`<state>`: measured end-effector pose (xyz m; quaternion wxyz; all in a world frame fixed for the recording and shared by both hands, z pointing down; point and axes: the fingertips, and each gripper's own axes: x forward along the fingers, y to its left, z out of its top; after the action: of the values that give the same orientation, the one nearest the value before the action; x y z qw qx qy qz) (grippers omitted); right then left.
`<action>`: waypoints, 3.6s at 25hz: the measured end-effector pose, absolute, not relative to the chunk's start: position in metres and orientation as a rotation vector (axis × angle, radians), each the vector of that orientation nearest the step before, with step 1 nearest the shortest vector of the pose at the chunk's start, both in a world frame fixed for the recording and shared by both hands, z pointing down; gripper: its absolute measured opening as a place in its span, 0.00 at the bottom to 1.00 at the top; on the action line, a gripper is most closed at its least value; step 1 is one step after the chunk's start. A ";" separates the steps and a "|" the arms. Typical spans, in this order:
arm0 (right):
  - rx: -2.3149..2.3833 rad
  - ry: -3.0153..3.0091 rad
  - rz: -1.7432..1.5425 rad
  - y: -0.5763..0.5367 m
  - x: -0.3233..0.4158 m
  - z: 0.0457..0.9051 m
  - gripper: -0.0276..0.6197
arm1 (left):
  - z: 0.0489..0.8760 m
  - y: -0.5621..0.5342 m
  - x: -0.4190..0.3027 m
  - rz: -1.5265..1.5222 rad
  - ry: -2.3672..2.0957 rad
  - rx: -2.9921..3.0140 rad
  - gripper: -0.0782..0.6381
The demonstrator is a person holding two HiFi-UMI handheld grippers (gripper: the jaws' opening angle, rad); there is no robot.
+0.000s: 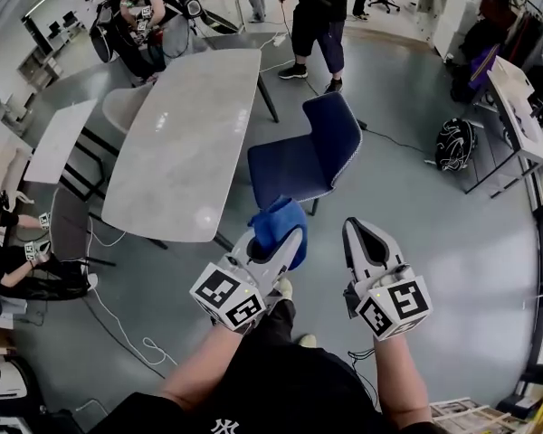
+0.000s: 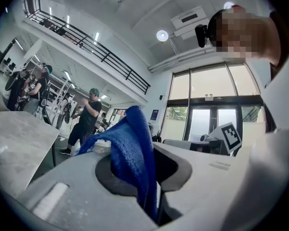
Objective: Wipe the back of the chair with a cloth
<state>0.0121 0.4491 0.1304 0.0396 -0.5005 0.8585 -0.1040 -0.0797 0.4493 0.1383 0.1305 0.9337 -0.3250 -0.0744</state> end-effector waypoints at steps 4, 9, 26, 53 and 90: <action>-1.552 2.636 -0.317 0.390 -0.009 0.132 0.06 | 0.143 0.391 -0.098 -0.205 -0.934 2.721 0.20; -1.590 2.618 -0.301 0.329 -0.036 0.132 0.06 | 0.149 0.329 -0.119 -0.186 -0.909 2.748 0.20; -1.629 2.606 -0.332 0.182 -0.009 0.167 0.06 | 0.186 0.178 -0.073 -0.097 -0.883 2.736 0.20; -1.497 2.881 -0.403 -0.098 0.045 0.306 0.06 | 0.428 -0.114 -0.026 0.121 -1.107 2.420 0.20; -1.847 2.718 -0.453 -0.143 0.037 0.501 0.06 | 0.751 -0.221 0.032 -0.004 -0.973 2.092 0.20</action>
<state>0.0370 -0.1428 0.5015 -0.0880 -0.5546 0.8162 -0.1361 0.0322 -0.2213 0.7514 0.4051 0.8289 -0.3857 -0.0015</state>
